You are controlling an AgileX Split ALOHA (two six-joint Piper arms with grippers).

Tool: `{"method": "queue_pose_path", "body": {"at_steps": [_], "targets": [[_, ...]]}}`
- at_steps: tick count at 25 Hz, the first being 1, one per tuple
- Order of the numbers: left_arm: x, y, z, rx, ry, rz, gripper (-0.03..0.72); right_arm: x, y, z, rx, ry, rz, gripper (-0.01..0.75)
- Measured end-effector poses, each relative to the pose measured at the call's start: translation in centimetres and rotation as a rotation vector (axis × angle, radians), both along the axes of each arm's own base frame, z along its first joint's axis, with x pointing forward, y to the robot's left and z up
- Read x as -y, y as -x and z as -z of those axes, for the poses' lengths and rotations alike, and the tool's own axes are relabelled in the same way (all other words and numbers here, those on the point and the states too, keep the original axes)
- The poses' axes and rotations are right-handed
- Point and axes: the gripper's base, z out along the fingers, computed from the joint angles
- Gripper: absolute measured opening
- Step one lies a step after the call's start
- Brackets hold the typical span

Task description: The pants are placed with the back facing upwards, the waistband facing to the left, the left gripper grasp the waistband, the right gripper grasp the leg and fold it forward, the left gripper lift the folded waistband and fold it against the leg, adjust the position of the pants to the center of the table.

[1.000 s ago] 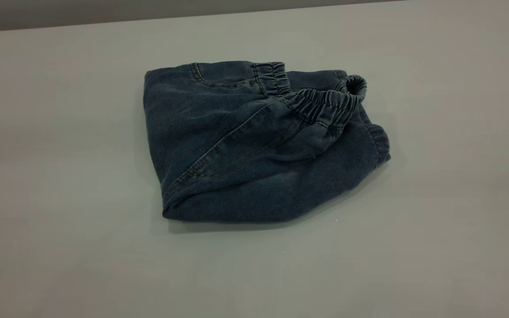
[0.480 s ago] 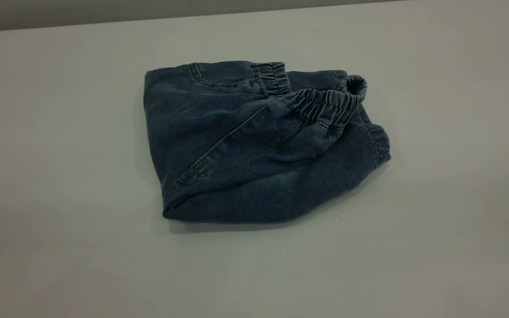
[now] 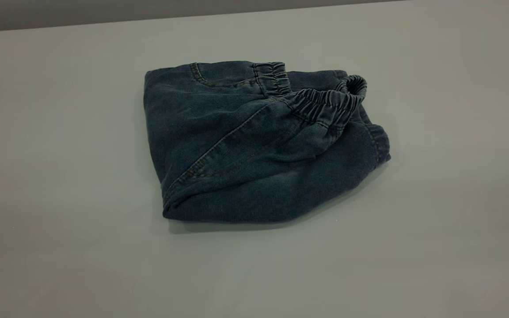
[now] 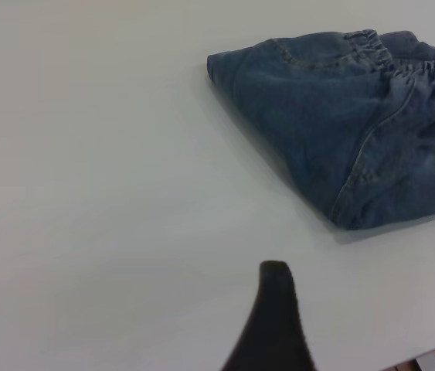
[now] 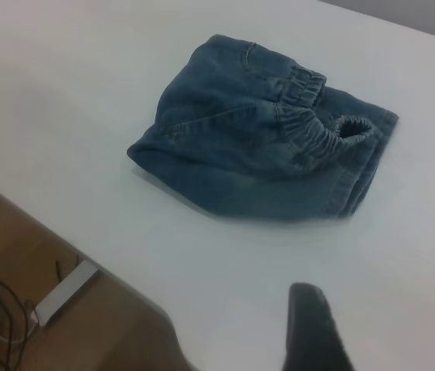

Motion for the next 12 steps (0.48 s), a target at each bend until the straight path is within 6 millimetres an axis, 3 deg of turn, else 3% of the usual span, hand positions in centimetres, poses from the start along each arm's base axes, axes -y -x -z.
{"method": "queue_pose_path", "body": {"at_steps": [7, 12], "targets": [[-0.02, 0.09, 0.01, 0.003, 0.000, 0.002, 0.538, -0.13, 0.12, 0.01, -0.009, -0.011, 0.055, 0.353], [-0.05, 0.33, -0.01, 0.018, 0.006, -0.042, 0.538, -0.23, 0.31, 0.02, 0.000, -0.018, 0.302, 0.353]]}}
